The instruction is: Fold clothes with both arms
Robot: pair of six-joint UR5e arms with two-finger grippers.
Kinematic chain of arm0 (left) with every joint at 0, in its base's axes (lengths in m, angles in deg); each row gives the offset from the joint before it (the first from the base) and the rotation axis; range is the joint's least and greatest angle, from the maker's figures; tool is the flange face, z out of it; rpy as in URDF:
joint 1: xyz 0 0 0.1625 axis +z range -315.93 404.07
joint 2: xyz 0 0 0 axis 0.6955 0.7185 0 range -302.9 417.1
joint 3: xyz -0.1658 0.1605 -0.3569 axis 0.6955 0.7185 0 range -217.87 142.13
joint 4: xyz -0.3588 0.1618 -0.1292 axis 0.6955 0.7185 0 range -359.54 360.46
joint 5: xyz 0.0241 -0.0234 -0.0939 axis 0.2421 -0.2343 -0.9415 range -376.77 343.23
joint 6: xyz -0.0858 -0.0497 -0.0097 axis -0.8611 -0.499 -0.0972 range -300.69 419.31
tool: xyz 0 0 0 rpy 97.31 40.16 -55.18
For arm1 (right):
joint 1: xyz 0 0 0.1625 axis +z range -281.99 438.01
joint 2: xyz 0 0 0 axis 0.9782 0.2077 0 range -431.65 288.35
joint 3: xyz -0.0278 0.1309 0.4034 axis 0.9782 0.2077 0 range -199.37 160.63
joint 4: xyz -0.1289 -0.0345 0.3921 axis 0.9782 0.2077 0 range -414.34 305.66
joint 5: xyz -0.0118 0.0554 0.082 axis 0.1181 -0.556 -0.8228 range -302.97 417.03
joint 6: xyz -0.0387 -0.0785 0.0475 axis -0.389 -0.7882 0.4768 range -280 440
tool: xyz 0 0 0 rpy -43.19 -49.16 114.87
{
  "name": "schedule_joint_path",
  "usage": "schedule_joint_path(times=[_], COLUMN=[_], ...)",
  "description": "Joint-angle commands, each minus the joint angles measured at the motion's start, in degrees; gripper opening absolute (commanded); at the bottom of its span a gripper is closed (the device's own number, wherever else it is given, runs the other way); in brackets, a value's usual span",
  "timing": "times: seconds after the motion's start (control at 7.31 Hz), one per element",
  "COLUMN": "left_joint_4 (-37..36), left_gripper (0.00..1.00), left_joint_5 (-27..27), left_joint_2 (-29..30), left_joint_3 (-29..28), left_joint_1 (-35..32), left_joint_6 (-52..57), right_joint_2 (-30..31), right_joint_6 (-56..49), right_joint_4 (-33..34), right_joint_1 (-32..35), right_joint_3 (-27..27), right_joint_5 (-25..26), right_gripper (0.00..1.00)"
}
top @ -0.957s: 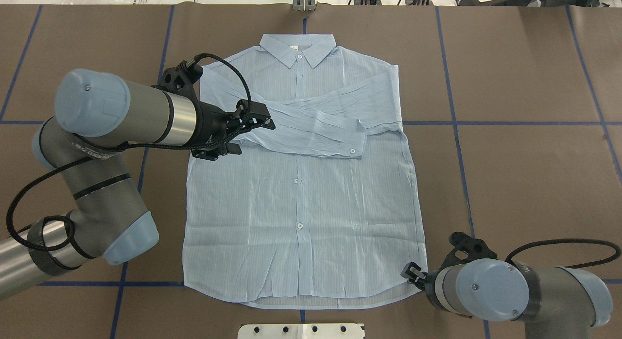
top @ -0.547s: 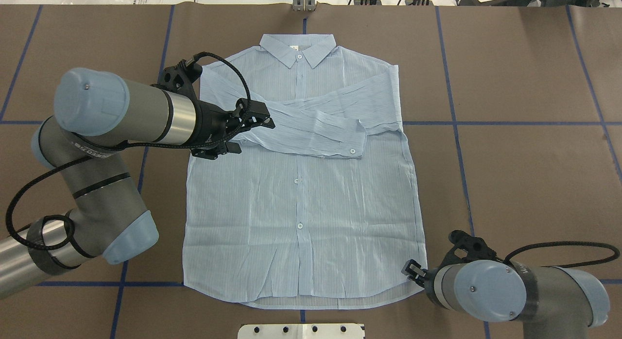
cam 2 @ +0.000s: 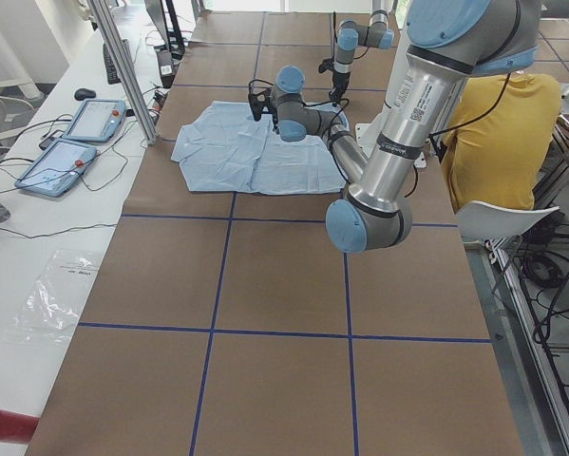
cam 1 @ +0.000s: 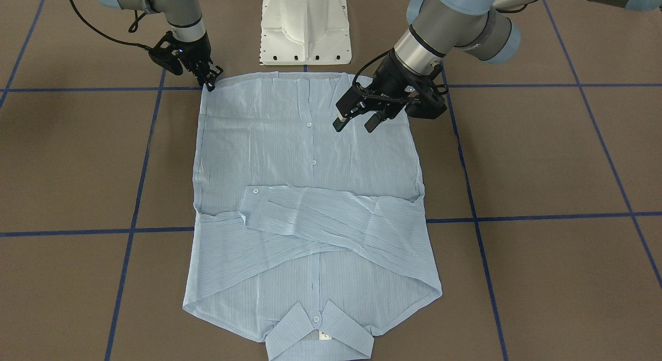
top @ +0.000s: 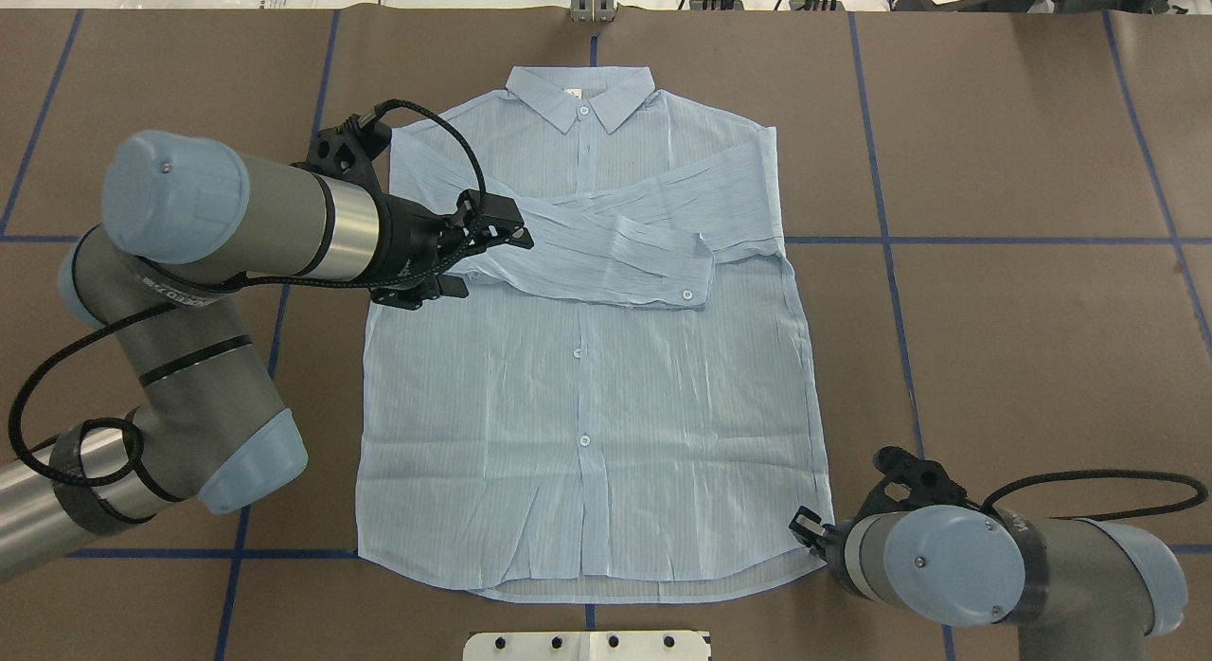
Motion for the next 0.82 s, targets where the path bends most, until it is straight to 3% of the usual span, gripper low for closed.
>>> schedule_joint_path(times=[0.0, 0.27, 0.68], left_joint_4=[0.0, 0.1, -2.6], left_gripper=[1.00, 1.00, 1.00], left_joint_5=[0.0, 0.7, 12.9], left_joint_2=[-0.2, -3.3, -15.3], left_joint_3=[0.0, 2.2, 7.6], left_joint_1=[0.0, 0.8, 14.4], left_joint_6=[0.0, -0.5, -0.9], right_joint_2=[0.1, -0.3, -0.7], right_joint_6=[0.0, 0.1, -0.2], right_joint_4=[0.0, 0.1, 0.4], right_joint_1=[0.4, 0.9, 1.8], right_joint_3=[-0.4, -1.8, -3.3], right_joint_5=[-0.1, -0.8, -1.7], right_gripper=[0.00, 0.00, 0.00])
